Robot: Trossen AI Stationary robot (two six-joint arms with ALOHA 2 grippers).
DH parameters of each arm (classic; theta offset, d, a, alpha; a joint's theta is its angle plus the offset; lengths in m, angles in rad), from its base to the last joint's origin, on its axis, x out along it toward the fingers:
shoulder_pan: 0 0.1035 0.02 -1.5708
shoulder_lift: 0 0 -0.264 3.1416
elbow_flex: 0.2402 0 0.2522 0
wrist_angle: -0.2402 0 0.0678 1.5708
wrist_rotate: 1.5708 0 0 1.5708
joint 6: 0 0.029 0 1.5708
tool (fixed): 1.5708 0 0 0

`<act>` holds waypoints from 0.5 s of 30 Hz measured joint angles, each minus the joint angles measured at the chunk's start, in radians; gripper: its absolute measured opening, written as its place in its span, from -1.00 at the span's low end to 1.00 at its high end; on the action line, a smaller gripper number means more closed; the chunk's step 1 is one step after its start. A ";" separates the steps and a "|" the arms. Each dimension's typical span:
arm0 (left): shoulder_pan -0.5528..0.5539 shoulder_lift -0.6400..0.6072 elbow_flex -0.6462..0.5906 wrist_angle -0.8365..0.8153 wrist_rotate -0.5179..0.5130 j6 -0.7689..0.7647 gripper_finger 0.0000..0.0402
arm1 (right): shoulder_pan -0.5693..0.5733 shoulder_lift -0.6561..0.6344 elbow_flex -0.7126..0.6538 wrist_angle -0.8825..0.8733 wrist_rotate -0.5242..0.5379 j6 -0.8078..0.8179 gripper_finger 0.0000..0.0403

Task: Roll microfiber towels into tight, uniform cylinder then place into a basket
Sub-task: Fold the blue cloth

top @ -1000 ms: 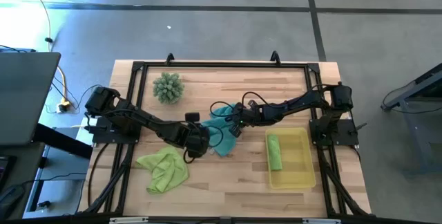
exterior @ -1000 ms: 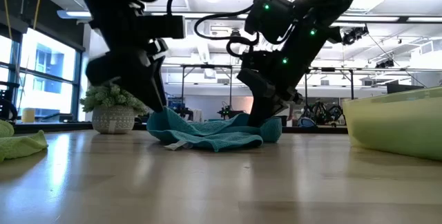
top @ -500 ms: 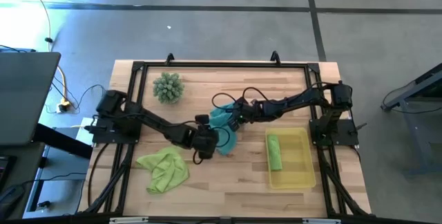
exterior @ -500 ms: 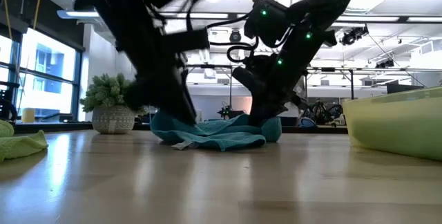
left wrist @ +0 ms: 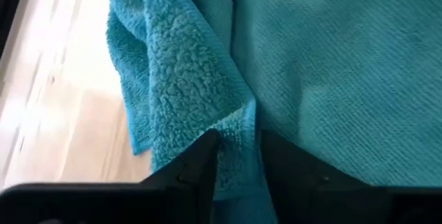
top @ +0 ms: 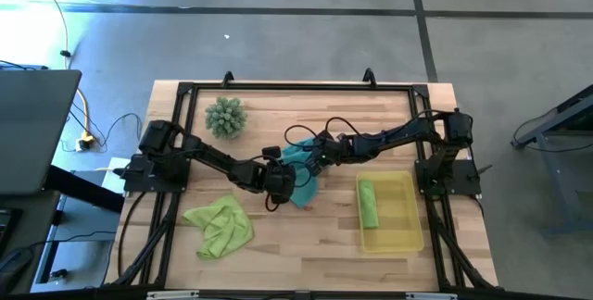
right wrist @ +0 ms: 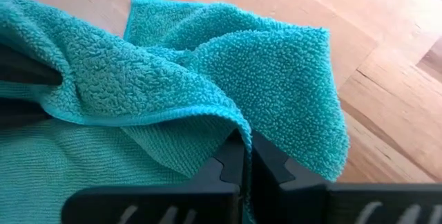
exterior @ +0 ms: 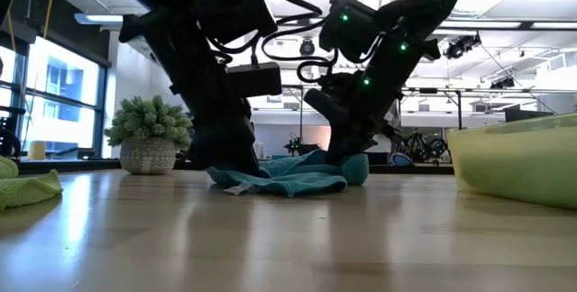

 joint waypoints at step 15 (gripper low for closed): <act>-0.040 -0.140 0.000 -0.068 0.084 -0.156 -0.99 | 0.001 0.000 0.000 -0.028 -0.172 -0.246 -1.00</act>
